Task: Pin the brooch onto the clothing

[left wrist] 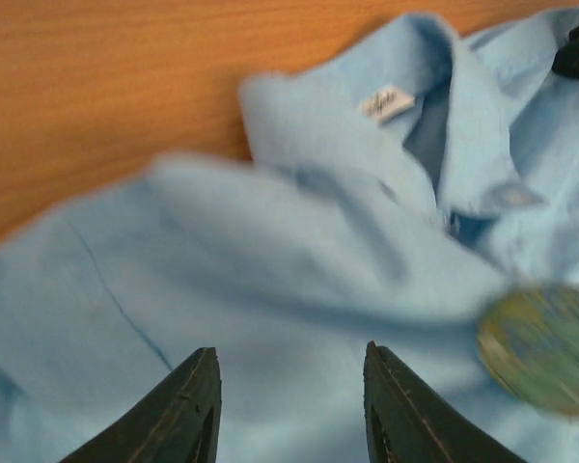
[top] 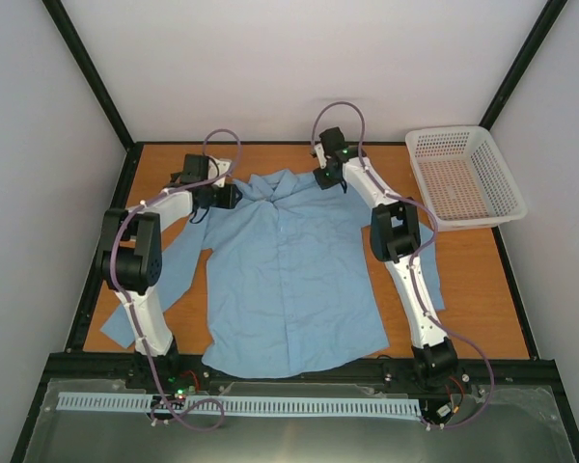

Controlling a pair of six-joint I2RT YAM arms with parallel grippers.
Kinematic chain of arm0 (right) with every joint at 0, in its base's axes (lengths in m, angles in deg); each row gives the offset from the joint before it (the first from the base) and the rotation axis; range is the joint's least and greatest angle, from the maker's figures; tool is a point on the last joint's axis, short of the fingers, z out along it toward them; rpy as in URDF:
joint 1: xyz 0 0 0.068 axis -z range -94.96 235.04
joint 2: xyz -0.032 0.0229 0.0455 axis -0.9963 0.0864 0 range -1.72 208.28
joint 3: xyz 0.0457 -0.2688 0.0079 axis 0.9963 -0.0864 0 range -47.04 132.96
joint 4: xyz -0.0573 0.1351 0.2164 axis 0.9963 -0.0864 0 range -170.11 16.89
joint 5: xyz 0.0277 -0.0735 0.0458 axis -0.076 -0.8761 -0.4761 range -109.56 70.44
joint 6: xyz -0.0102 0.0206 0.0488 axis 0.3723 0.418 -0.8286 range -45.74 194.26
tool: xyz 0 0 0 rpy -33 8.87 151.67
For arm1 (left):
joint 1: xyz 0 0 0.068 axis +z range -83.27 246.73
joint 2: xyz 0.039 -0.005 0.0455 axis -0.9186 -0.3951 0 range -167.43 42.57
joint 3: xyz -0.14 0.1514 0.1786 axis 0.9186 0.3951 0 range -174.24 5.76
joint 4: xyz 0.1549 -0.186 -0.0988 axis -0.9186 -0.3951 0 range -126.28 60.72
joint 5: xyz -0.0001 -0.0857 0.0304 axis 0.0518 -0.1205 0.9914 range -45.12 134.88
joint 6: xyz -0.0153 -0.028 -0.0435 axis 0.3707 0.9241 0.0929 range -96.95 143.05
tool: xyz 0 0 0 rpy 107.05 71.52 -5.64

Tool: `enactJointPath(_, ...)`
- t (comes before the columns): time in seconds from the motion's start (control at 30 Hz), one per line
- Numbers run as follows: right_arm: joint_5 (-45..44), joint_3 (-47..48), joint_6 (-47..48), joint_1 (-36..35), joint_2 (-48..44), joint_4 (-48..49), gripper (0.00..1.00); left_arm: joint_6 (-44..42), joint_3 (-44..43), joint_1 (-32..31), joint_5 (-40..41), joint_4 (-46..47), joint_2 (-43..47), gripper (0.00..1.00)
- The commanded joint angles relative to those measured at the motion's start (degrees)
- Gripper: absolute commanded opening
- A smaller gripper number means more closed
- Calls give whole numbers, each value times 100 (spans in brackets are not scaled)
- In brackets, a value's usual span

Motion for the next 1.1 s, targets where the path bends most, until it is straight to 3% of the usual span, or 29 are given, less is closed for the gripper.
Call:
enactJointPath(0.0,-817,178,-210,305,461,-557,24,377,368,74,189,43,483,43)
enactJointPath(0.17,-540,111,-216,498,383,-430,24,492,240,96,-68,1,-93,45)
enactJointPath(0.27,-589,232,-200,497,425,-427,24,563,-365,162,77,-434,-757,35)
enactJointPath(0.47,-839,259,-92,573,416,-297,25,815,-1078,674,140,-1159,-1558,34)
enactJointPath(0.77,-887,352,380,626,482,11,29,673,-955,1140,-86,-1137,-1308,33)
enactJointPath(0.83,-729,416,390,627,441,72,37,668,-892,1102,-351,-1025,-1122,34)
enactJointPath(0.9,-416,476,389,606,313,42,57,628,-821,1024,-610,-949,-843,34)
enactJointPath(1.07,-224,472,90,359,-418,-368,90,659,14,727,-954,-136,481,38)
